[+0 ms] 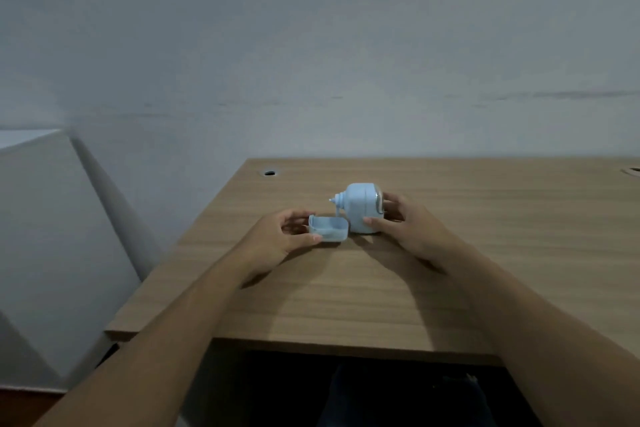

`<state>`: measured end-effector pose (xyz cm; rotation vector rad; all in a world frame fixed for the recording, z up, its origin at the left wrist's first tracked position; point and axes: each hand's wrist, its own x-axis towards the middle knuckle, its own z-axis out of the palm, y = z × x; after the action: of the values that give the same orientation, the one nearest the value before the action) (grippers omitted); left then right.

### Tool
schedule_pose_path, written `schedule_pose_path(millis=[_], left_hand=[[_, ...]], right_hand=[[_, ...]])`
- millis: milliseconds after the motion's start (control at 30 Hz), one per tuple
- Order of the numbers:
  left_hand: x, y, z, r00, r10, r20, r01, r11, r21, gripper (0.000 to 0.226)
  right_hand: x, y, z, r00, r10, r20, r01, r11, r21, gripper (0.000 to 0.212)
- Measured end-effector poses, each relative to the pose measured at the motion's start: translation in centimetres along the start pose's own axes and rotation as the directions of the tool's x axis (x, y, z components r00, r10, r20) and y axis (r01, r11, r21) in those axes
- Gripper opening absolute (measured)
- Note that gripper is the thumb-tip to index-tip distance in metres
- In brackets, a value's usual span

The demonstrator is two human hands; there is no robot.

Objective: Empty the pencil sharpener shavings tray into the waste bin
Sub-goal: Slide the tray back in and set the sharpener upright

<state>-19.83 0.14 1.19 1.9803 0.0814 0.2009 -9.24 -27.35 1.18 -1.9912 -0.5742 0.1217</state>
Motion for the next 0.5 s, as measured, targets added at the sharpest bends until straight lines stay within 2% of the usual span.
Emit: schedule_pose_path(millis=[67, 200, 500], left_hand=[[1.5, -0.6, 0.0, 1.0, -0.012, -0.006, 0.012, 1.0, 0.0, 0.056], [3.0, -1.1, -0.5, 1.0, -0.027, 0.015, 0.026, 1.0, 0.017, 0.063], [6.3, -1.7, 0.4, 0.999, 0.015, -0.036, -0.014, 0.999, 0.03, 0.059]], right_hand=[[0.9, 0.3, -0.3, 0.999, -0.037, 0.002, 0.037, 0.999, -0.015, 0.058], [2.1, 0.7, -0.7, 0.996, -0.083, -0.015, 0.082, 0.995, -0.048, 0.049], [4.9, 2.4, -0.7, 0.993, -0.115, -0.012, 0.115, 0.993, 0.01, 0.056]])
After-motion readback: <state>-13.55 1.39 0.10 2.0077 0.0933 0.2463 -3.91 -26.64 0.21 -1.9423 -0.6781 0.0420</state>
